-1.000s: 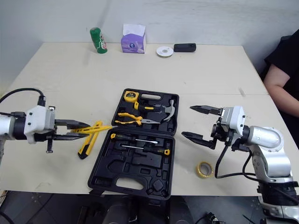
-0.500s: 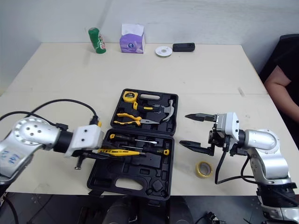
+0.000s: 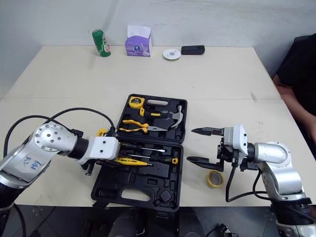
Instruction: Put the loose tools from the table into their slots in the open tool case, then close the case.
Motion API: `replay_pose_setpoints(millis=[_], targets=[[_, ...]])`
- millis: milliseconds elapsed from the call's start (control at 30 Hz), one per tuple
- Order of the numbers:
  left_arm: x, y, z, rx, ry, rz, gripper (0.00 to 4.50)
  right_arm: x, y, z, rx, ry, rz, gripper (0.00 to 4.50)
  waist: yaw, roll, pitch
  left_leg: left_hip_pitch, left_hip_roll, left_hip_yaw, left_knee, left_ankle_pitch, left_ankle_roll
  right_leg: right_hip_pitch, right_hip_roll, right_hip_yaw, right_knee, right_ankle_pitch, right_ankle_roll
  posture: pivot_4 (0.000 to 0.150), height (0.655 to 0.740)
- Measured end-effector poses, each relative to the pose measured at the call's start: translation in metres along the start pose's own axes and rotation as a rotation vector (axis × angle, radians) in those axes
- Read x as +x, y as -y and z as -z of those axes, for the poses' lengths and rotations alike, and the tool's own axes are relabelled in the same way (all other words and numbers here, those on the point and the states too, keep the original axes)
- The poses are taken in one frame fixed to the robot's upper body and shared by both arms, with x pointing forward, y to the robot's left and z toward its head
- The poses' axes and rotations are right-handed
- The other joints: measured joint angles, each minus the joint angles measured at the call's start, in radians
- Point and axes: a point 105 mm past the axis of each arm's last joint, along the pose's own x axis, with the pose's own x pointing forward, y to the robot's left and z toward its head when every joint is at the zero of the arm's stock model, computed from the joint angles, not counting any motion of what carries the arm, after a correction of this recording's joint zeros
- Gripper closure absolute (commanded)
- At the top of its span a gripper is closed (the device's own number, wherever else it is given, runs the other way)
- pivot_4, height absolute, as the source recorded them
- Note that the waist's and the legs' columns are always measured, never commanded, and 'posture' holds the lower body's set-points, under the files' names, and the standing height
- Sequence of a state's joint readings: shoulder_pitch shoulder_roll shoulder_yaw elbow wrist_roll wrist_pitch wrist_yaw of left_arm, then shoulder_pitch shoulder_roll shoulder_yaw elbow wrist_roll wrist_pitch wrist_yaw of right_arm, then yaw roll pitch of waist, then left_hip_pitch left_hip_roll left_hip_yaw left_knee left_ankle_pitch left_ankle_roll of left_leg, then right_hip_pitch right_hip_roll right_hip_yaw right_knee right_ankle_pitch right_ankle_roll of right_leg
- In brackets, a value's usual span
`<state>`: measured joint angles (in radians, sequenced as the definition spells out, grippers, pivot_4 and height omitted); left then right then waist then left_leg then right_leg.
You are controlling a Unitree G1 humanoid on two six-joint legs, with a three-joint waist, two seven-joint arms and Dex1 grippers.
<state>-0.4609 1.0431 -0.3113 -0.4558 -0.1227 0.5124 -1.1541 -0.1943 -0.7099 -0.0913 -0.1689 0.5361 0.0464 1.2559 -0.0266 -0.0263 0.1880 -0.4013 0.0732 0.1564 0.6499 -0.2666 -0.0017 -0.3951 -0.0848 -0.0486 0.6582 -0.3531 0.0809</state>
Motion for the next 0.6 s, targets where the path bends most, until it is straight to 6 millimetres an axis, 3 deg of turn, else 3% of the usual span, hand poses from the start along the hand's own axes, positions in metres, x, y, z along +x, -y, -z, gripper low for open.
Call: replay_pose_setpoints(millis=[600], targets=[[0.007, -0.0089, 0.0018, 0.128, -0.013, -0.005, 3.93, 0.0028, 0.0023, -0.0021, -0.018, -0.003, -0.002, 0.0, 0.001, 0.0, 0.0, 0.001, 0.0, 0.0, 0.002, 0.0, 0.0, 0.001, 0.0, 0.0, 0.001, 0.0, 0.0, 0.15, 0.74]])
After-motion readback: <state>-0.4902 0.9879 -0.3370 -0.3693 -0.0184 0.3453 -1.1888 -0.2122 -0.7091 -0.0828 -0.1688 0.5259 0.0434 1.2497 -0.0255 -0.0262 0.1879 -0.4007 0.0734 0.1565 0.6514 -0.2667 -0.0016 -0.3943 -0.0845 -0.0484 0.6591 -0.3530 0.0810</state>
